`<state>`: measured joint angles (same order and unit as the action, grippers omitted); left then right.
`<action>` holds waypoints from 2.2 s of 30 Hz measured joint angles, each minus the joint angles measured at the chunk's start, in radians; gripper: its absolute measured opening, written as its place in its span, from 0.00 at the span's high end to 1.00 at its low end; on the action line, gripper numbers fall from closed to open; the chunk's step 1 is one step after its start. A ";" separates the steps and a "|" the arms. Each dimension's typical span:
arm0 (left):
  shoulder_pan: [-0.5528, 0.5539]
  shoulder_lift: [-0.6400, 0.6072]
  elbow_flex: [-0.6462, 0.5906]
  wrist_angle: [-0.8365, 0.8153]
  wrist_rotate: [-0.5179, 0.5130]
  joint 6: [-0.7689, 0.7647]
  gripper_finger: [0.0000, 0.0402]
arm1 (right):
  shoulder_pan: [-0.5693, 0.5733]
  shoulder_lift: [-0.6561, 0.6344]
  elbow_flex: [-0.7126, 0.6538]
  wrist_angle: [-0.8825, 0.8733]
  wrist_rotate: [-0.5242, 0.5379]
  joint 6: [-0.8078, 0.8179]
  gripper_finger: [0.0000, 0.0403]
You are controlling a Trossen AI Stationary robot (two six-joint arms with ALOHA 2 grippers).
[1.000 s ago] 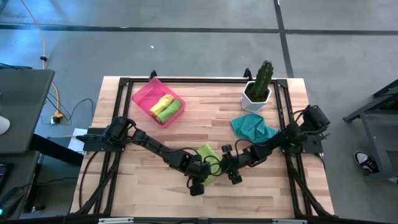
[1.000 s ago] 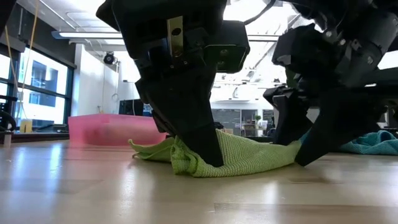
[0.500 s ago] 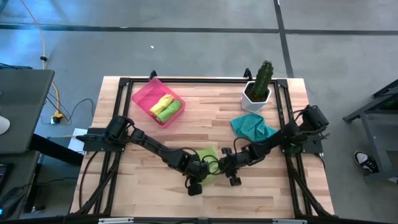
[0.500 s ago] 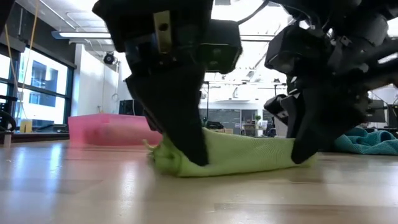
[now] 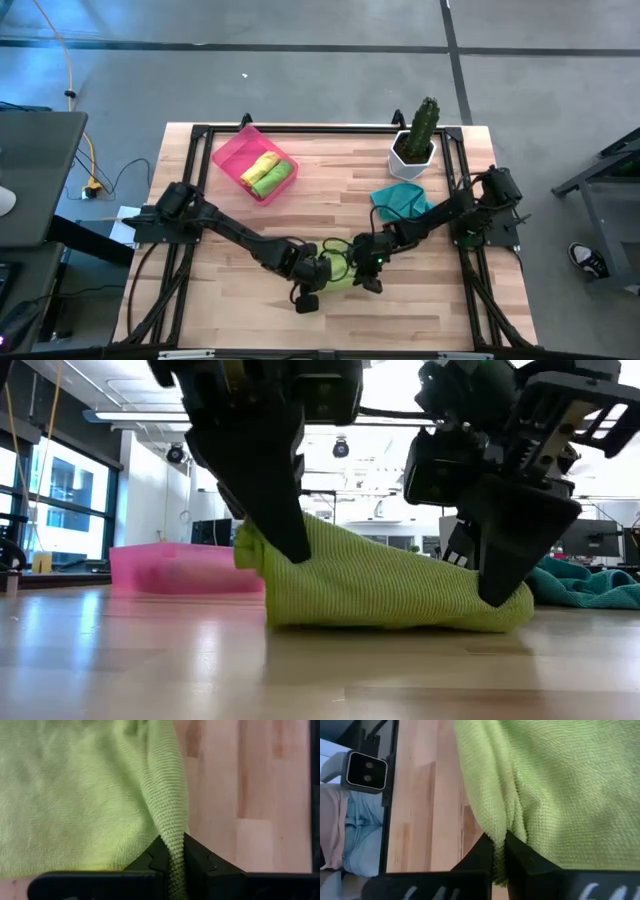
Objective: Roll microfiber towels into tight, uniform cylinder then place into a basket
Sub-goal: Roll the light green microfiber cloth
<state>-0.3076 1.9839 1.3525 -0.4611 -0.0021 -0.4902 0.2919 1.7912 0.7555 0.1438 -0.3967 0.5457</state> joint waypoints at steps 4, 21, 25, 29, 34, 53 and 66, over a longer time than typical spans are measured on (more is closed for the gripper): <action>-0.014 0.020 0.002 0.017 -0.005 0.012 0.94 | -0.004 0.000 -0.002 0.003 -0.005 0.000 0.99; -0.027 0.011 0.010 -0.134 -0.112 -0.066 0.67 | -0.009 -0.003 -0.003 -0.027 -0.085 0.139 0.98; -0.048 0.010 0.048 -0.126 -0.162 -0.033 0.67 | -0.014 -0.002 -0.004 -0.031 -0.147 0.204 0.98; -0.074 0.017 0.051 0.054 -0.190 0.058 0.67 | -0.023 -0.002 -0.004 -0.036 -0.151 0.220 0.98; -0.095 0.018 0.051 0.139 -0.243 0.108 0.67 | -0.037 -0.002 -0.004 -0.036 -0.154 0.243 0.98; -0.088 0.150 0.051 0.158 -0.308 0.180 0.54 | -0.050 -0.002 -0.002 -0.026 -0.188 0.311 0.98; -0.062 0.203 0.057 0.179 -0.201 -0.035 0.62 | -0.050 -0.002 -0.002 -0.011 -0.191 0.192 0.90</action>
<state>-0.3695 2.1864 1.4097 -0.2822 -0.2028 -0.5254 0.2420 1.7888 0.7536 0.1326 -0.5877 0.7373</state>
